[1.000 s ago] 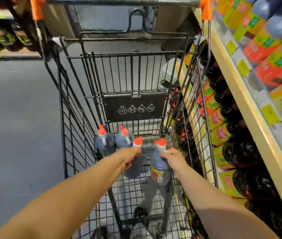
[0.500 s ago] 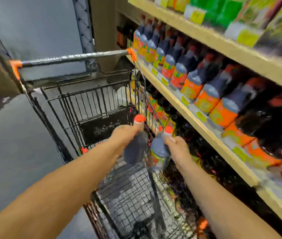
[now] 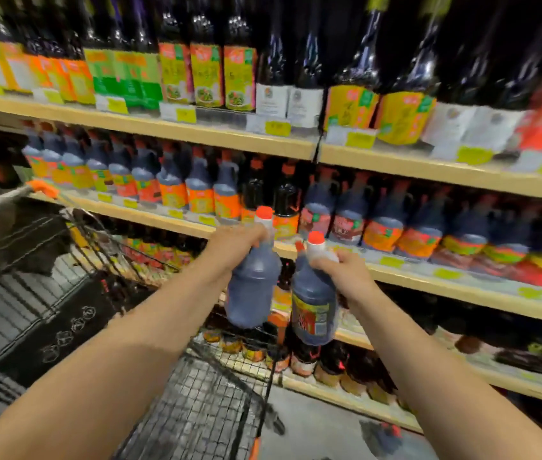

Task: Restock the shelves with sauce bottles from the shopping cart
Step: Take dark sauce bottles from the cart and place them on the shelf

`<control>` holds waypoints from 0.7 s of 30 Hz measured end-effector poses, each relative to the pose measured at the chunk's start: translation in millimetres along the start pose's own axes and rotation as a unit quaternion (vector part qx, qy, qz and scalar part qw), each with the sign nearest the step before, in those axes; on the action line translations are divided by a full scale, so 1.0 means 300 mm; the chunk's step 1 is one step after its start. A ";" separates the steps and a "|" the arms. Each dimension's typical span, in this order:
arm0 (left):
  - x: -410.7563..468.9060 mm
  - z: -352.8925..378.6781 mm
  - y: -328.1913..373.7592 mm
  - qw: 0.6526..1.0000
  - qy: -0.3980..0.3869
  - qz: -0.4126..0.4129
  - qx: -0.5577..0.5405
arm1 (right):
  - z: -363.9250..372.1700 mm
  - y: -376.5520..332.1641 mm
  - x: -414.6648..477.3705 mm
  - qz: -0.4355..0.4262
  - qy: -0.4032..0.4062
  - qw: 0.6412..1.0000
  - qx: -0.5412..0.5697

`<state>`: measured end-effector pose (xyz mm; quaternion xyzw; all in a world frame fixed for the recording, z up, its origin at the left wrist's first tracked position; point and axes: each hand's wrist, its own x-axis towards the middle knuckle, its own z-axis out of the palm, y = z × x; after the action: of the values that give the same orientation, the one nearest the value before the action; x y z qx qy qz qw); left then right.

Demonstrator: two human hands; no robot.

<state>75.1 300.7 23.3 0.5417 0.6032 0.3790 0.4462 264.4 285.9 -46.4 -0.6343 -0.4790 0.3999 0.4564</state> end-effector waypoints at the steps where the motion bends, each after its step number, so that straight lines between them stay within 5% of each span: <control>1: -0.013 0.064 0.023 1.000 -0.018 0.006 0.004 | -0.074 0.017 -0.029 0.001 0.021 1.000 0.004; 9: -0.197 0.656 0.198 0.982 -0.174 0.067 0.001 | -0.670 0.159 -0.320 0.049 0.206 0.977 0.009; 21: -0.661 1.470 0.319 0.940 -0.335 0.063 -0.019 | -1.488 0.424 -0.758 0.105 0.346 0.931 -0.043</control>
<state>526.6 104.5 -0.1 0.6657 0.3766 0.2141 0.6077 666.6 -38.7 -35.1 -0.7989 -0.2386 0.1804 0.5219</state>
